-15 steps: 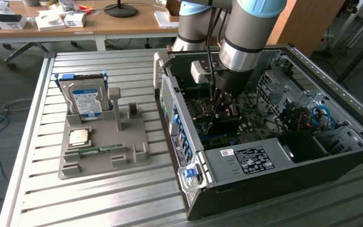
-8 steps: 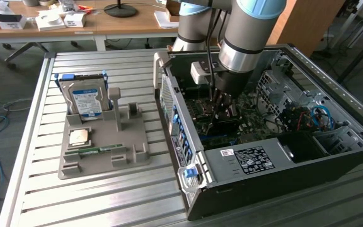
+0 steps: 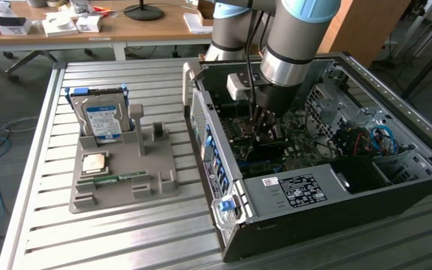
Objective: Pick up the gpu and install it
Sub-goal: 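Press down on the gpu until it lock into place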
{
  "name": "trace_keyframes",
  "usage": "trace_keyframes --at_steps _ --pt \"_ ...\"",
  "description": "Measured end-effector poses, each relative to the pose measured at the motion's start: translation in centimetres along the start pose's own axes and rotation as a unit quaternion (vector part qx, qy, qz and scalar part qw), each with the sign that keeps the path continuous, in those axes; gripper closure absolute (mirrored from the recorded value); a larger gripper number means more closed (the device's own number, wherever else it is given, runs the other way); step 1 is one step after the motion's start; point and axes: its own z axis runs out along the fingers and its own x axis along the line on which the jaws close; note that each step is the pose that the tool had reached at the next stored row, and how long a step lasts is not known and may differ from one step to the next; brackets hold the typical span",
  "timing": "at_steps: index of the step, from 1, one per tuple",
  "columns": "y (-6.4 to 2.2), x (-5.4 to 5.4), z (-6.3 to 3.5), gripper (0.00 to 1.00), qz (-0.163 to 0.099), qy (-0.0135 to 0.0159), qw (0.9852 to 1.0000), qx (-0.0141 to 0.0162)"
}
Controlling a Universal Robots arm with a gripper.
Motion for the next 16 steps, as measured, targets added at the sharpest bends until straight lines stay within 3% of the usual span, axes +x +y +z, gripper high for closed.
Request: trace_keyframes --at_steps 16 --pt "0.09 0.02 0.21 0.89 0.0 0.0003 1.0 -0.0001"
